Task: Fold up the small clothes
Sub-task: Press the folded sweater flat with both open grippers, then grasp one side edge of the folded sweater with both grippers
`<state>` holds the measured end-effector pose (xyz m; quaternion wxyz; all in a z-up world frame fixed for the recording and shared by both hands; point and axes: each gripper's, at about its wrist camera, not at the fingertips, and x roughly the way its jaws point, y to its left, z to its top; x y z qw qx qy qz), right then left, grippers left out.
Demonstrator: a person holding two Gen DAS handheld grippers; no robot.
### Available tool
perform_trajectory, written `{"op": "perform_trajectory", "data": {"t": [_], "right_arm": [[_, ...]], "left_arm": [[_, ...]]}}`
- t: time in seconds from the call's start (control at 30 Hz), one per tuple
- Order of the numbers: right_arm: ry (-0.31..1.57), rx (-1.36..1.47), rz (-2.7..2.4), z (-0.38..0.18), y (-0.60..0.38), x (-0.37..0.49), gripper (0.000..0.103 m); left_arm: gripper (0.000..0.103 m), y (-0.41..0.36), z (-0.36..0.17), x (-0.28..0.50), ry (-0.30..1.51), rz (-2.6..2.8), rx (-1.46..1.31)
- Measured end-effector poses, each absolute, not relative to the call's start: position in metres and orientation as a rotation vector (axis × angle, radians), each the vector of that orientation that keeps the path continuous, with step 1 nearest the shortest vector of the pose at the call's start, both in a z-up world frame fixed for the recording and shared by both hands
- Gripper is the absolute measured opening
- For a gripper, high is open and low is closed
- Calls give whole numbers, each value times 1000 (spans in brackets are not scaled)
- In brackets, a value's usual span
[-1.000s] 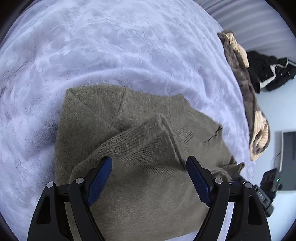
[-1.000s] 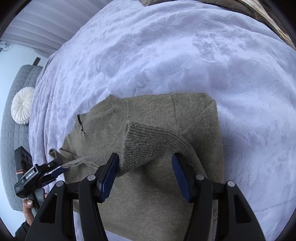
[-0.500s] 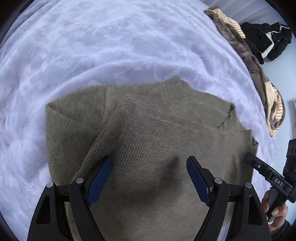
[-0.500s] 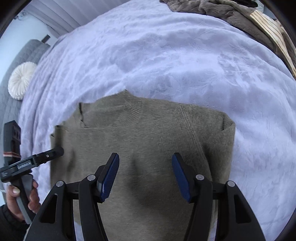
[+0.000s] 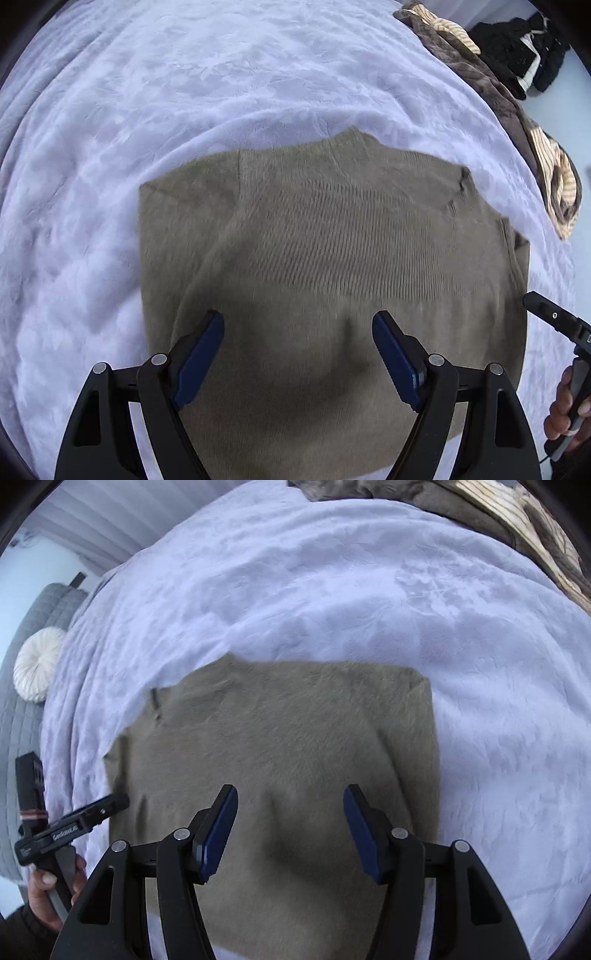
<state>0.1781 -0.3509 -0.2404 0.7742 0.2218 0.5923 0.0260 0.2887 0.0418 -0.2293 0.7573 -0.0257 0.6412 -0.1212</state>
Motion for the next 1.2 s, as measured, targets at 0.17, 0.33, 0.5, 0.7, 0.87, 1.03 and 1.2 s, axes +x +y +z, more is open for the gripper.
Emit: {"op": "perform_trajectory", "data": {"t": [0.17,0.33,0.5,0.7,0.87,1.03,1.2], "right_arm": [[1348,431,101,-250,-317,150,66],[1449,493,46,-285,-322,131,66],[1424,486,-98,-270,-353,114,65],[1358,401,-95,-222,-349,90,66],[1398,325,-31,-217,-310,78,66],[1441,305,40,-214,-255,73,66],[1441,235,115,-197,-208,65,66]], "left_arm": [[83,35,-242,255,1436,-292,14],[83,39,-249,244,1446,-278,87],[83,69,-234,233,1449,-243,32],[83,167,-238,192,1479,-148,-320],[83,206,-269,181,1493,-248,-659],[83,217,-297,203,1484,-343,-846],[83,217,-312,210,1457,-423,-924]]}}
